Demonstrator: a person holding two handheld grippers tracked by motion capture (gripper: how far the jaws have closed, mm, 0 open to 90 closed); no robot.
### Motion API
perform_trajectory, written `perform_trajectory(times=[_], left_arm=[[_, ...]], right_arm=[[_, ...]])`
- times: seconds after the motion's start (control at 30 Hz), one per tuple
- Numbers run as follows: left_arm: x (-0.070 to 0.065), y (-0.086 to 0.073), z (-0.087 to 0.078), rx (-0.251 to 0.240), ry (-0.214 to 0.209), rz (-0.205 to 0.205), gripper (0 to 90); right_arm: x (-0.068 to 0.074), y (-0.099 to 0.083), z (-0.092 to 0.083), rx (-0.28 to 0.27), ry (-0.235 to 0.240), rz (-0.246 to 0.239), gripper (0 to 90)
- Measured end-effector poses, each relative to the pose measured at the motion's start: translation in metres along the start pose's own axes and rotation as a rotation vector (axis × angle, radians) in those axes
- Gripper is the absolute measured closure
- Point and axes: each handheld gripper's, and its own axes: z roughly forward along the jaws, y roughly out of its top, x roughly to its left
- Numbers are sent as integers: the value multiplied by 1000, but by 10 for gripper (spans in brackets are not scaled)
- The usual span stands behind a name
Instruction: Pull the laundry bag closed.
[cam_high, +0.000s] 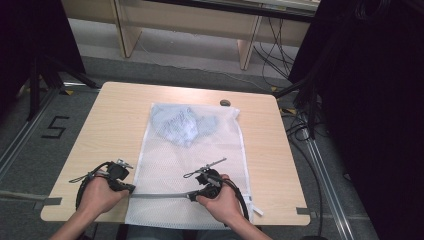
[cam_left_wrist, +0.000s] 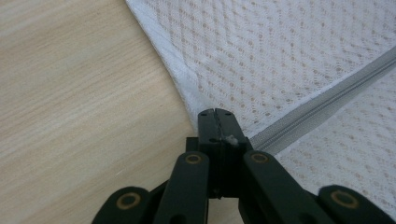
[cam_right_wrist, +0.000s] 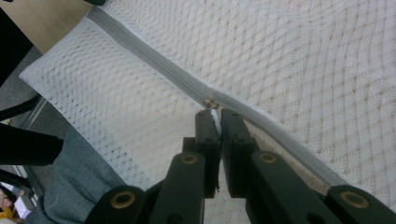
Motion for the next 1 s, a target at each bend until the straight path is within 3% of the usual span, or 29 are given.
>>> perform_trajectory(times=[0.07, 0.27, 0.57, 1.0], left_arm=[[0, 0, 0, 1, 0, 1, 897], [0, 0, 0, 0, 1, 0, 897], [0, 0, 0, 0, 2, -1, 897], [0, 0, 1, -8, 8, -8, 898]], right_arm=[[0, 0, -1, 8, -9, 13, 870], [-4, -2, -2, -4, -3, -15, 870], [-4, -4, -3, 12, -13, 19, 870], [-7, -5, -5, 3, -16, 18, 870]])
